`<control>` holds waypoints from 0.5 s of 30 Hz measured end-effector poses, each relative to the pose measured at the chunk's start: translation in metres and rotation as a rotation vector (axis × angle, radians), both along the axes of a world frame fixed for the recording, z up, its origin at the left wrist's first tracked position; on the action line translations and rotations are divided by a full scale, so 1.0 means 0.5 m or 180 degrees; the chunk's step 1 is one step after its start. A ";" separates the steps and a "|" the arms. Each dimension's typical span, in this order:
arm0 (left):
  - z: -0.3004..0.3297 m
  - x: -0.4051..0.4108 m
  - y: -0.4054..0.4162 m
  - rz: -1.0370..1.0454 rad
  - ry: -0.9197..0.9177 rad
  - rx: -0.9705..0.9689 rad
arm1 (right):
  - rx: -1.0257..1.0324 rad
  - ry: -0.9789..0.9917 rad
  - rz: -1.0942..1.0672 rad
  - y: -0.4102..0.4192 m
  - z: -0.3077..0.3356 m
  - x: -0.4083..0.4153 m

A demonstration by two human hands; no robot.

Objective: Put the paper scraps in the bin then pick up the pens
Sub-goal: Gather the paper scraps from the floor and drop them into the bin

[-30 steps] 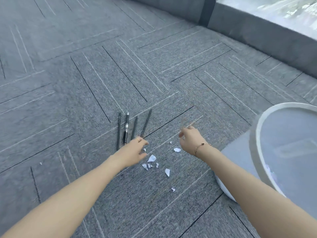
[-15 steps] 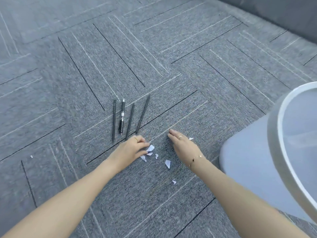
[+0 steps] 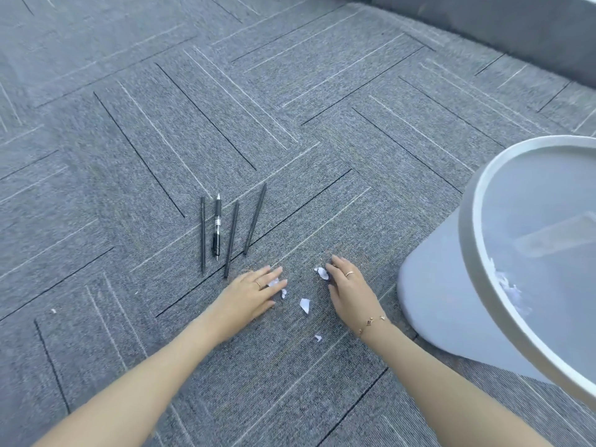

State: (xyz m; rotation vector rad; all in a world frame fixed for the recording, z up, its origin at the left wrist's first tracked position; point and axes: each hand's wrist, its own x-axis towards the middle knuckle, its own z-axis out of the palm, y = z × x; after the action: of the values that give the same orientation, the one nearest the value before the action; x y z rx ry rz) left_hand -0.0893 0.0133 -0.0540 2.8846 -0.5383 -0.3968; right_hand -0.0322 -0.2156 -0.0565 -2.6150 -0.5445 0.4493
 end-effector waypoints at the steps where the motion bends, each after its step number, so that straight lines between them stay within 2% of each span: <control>1: 0.001 -0.005 0.001 -0.0030 -0.0136 -0.0090 | 0.0034 -0.0012 0.0055 0.003 -0.001 -0.009; 3: -0.004 -0.019 0.009 -0.0041 -0.0303 -0.0240 | 0.0025 -0.0013 0.0203 0.009 0.003 -0.022; 7: -0.014 -0.047 0.028 0.0105 -0.0213 -0.0324 | -0.0150 0.0012 0.0380 0.026 0.000 -0.026; 11: -0.006 -0.052 0.028 0.0322 -0.0254 -0.0572 | 0.0102 -0.0146 0.0229 0.041 -0.005 -0.022; 13: 0.002 -0.046 0.021 0.0666 -0.0179 -0.0875 | 0.0353 -0.0089 0.0001 0.047 0.000 -0.010; 15: 0.007 -0.040 0.019 0.1342 0.0050 -0.1277 | 0.0477 0.0103 -0.0169 0.048 0.008 0.004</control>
State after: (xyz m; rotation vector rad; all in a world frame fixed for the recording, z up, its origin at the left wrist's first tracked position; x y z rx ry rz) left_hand -0.1090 0.0228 -0.0505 2.5076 0.0064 -0.2135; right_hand -0.0301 -0.1917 -0.0525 -2.4685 -0.4778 0.4163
